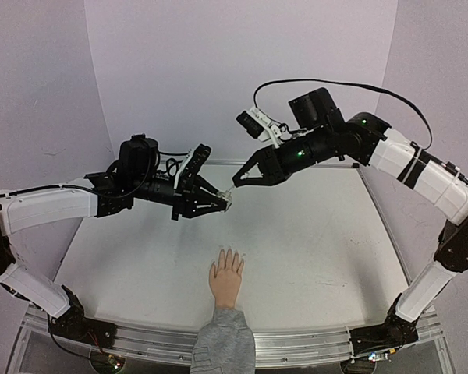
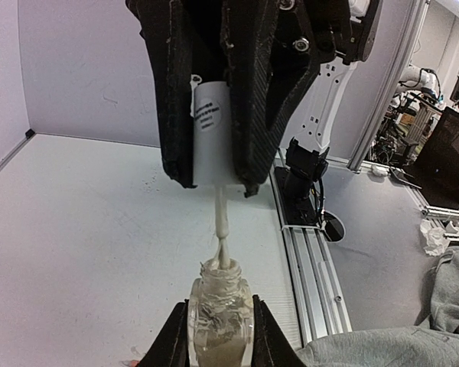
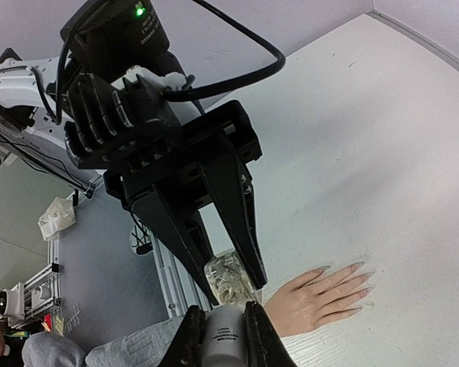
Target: Paint the nails
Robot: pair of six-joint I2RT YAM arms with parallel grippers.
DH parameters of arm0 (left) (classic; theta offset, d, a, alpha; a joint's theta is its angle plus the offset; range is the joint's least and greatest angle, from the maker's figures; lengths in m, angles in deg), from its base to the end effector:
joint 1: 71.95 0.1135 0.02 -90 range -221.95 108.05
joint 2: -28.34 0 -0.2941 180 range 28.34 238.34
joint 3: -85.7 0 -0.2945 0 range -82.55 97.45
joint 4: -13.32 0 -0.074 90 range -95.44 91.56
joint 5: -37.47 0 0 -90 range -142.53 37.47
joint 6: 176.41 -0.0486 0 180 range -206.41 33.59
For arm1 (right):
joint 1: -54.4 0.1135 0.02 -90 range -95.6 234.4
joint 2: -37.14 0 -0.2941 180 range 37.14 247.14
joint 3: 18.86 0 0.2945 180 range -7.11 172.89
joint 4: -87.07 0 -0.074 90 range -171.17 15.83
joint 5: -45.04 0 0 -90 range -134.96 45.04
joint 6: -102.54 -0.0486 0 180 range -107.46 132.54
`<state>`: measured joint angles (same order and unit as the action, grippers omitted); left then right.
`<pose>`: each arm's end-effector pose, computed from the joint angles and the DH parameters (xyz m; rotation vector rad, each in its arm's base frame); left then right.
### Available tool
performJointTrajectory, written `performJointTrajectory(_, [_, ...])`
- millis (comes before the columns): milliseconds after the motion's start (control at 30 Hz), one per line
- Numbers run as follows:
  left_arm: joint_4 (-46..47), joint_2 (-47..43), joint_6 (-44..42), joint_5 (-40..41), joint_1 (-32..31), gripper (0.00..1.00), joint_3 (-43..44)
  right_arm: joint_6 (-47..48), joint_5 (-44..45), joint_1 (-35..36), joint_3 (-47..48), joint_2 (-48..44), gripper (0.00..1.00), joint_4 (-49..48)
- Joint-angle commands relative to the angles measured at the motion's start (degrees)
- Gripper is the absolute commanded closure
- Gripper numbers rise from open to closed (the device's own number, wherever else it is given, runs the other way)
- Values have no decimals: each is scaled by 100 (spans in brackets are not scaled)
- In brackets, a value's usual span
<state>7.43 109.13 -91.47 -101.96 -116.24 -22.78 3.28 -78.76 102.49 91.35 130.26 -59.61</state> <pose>0.2359 -0.2817 0.3288 1.3407 1.3847 -1.2551 0.2653 0.3361 0.4617 -1.0637 1.6853 1.2176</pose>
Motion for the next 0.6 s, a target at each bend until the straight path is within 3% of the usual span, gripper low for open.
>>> performJointTrajectory(0, [142,-55,-101,-125,8,100,295,86,-123,56,264,22,100,85])
performJointTrajectory(567, [99,-81,-65,-326,0,100,359,200,-120,110,598,355,100,472])
